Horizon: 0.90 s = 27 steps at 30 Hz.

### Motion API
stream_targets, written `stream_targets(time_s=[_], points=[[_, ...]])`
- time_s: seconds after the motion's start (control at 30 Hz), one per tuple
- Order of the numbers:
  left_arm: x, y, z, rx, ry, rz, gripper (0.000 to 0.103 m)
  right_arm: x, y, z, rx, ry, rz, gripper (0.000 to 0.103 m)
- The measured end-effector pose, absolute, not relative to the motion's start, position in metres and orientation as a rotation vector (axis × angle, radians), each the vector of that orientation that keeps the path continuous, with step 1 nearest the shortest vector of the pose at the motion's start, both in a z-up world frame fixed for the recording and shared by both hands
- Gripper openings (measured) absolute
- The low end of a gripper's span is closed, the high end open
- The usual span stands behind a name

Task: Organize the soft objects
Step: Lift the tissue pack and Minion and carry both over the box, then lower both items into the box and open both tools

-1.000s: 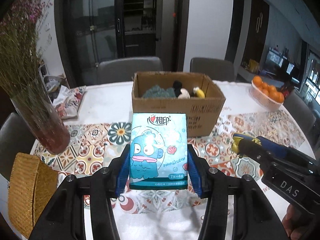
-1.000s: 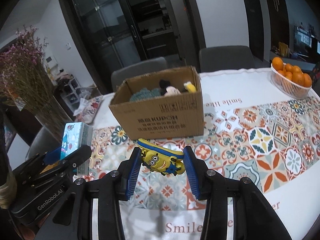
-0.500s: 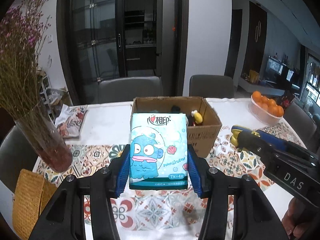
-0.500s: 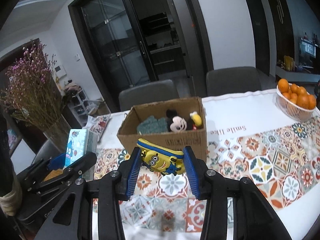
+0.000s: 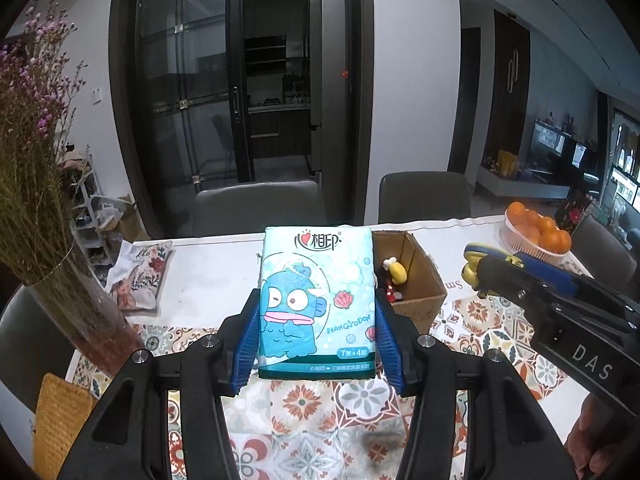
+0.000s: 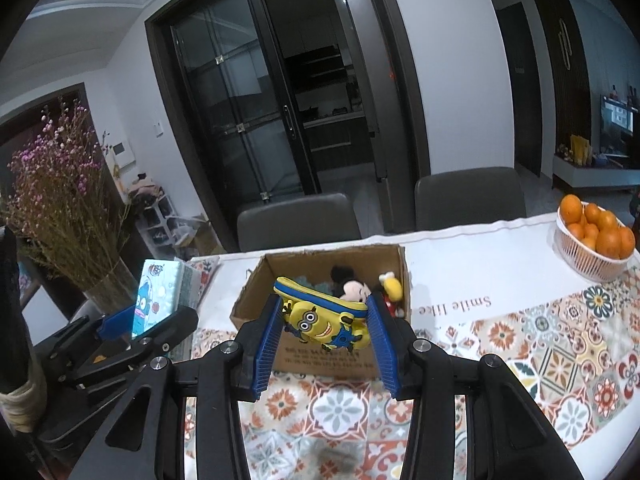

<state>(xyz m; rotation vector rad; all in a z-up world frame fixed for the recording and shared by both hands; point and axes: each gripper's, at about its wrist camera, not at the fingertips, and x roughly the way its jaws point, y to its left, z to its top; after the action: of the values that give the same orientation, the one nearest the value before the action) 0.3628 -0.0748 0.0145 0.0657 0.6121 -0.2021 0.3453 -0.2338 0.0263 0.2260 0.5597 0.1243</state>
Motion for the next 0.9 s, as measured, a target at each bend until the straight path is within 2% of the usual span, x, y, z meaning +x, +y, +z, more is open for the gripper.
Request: stream_targets(time_s=[0.4, 0.9], points=[[0.405, -0.079, 0.014, 0.09, 0.606, -0.198, 0.051, 0.386, -0.234, 0.028, 0.2, 0.563, 0.128, 0.044], [0.469, -0.097, -0.01, 0.134, 0.683, -0.207, 0.051, 0.45, -0.239, 0.003, 0.177, 0.64, 0.119, 0.044]])
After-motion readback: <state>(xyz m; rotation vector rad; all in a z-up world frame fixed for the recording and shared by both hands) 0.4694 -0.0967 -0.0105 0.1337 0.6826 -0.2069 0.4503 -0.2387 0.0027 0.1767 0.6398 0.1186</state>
